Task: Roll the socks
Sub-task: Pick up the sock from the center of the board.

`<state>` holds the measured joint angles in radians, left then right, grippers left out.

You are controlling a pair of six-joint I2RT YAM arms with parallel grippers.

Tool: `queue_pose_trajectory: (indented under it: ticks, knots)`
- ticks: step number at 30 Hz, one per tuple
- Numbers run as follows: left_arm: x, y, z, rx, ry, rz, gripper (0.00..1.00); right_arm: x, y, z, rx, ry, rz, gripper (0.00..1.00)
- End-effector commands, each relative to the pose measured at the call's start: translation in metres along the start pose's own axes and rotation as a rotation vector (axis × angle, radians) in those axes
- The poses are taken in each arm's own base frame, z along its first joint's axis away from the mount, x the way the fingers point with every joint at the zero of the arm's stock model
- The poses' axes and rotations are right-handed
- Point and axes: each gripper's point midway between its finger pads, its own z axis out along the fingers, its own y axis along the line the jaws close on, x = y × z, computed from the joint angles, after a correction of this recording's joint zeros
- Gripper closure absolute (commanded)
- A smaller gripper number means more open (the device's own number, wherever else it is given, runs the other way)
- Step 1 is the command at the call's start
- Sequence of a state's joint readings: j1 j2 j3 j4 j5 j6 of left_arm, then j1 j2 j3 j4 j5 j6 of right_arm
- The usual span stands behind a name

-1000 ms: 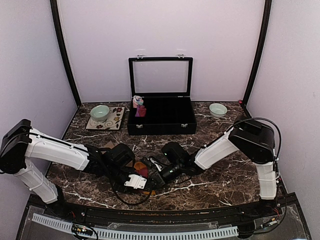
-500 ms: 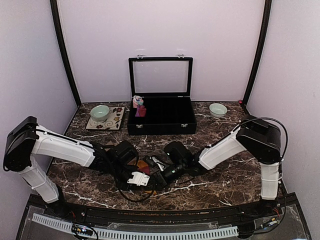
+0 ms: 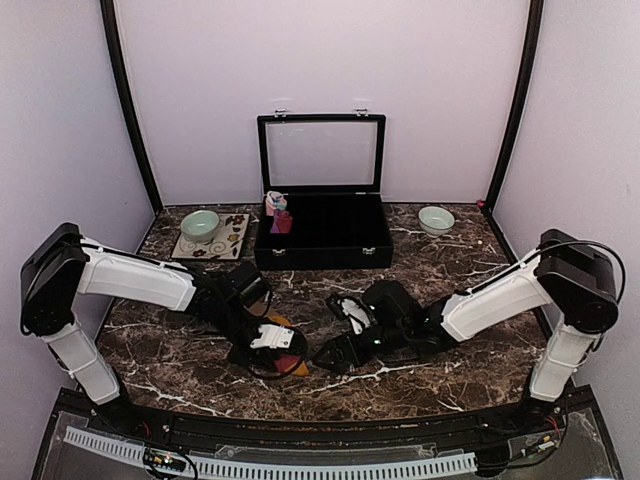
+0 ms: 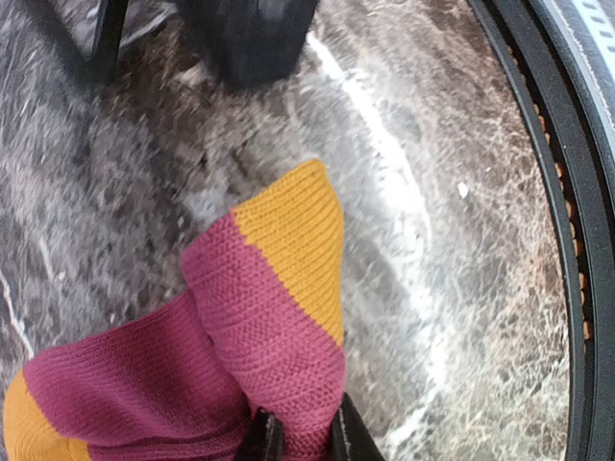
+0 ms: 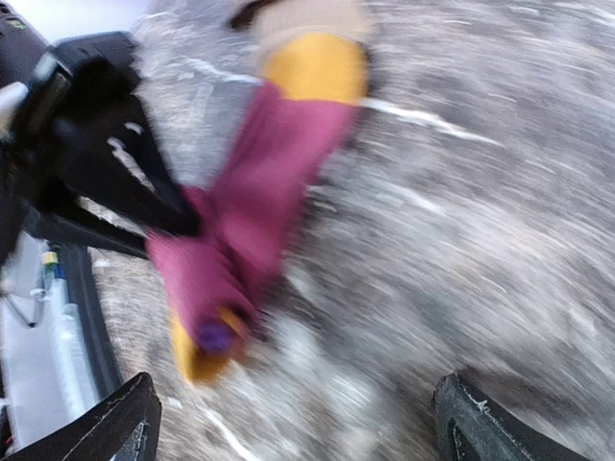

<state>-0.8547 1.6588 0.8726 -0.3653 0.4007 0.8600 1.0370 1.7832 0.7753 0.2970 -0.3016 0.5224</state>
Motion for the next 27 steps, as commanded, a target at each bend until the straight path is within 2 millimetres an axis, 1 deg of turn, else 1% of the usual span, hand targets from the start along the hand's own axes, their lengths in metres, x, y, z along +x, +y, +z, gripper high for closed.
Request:
queue_pose_trajectory:
  ticks: [1,3,5,7,9,11,12,13,14,16,18,19,21,22,24,26,27]
  knots:
    - [0.011,-0.002,-0.012,0.057,0.049,-0.115,1.00,0.061,-0.078,-0.035,0.385,0.124,0.039,0.01]
    - [-0.002,0.006,-0.025,0.065,0.009,-0.136,1.00,0.040,-0.076,-0.051,0.421,0.036,-0.005,0.01]
    - [-0.017,0.014,-0.040,0.077,-0.032,-0.155,1.00,0.007,-0.064,-0.079,0.459,-0.107,-0.067,0.01]
    - [-0.036,0.021,-0.059,0.082,-0.077,-0.159,1.00,-0.029,-0.055,-0.120,0.543,-0.295,-0.122,0.01]
    - [-0.053,0.027,-0.079,0.087,-0.119,-0.168,1.00,-0.055,-0.055,-0.159,0.624,-0.455,-0.120,0.01]
    - [-0.070,0.035,-0.096,0.086,-0.164,-0.178,1.00,-0.063,-0.069,-0.186,0.701,-0.550,-0.035,0.00]
    - [-0.077,0.038,-0.104,0.088,-0.182,-0.185,1.00,-0.068,-0.072,-0.194,0.701,-0.576,0.005,0.00]
    - [-0.084,0.042,-0.112,0.089,-0.202,-0.192,1.00,-0.075,-0.066,-0.197,0.646,-0.600,0.025,0.00]
    - [-0.091,0.045,-0.119,0.092,-0.222,-0.207,1.00,-0.085,-0.053,-0.200,0.558,-0.635,0.010,0.00]
    - [-0.100,0.052,-0.130,0.101,-0.260,-0.233,1.00,-0.102,-0.015,-0.206,0.363,-0.723,-0.078,0.00]
    - [-0.106,0.059,-0.140,0.102,-0.287,-0.255,1.00,-0.124,0.022,-0.218,0.222,-0.804,-0.166,0.00]
    - [-0.111,0.061,-0.147,0.103,-0.306,-0.256,1.00,-0.134,0.036,-0.217,0.180,-0.798,-0.206,0.00]
    - [-0.117,0.063,-0.154,0.112,-0.318,-0.257,1.00,-0.149,0.065,-0.209,0.096,-0.741,-0.286,0.00]
    - [-0.119,0.064,-0.156,0.112,-0.318,-0.257,1.00,-0.153,0.077,-0.201,0.048,-0.699,-0.318,0.00]
    - [-0.122,0.065,-0.160,0.112,-0.323,-0.257,1.00,-0.163,0.102,-0.193,-0.057,-0.663,-0.368,0.01]
    - [-0.125,0.064,-0.165,0.116,-0.328,-0.256,1.00,-0.169,0.119,-0.186,-0.145,-0.646,-0.394,0.01]
    - [-0.126,0.063,-0.167,0.119,-0.331,-0.254,1.00,-0.170,0.123,-0.182,-0.169,-0.639,-0.397,0.01]
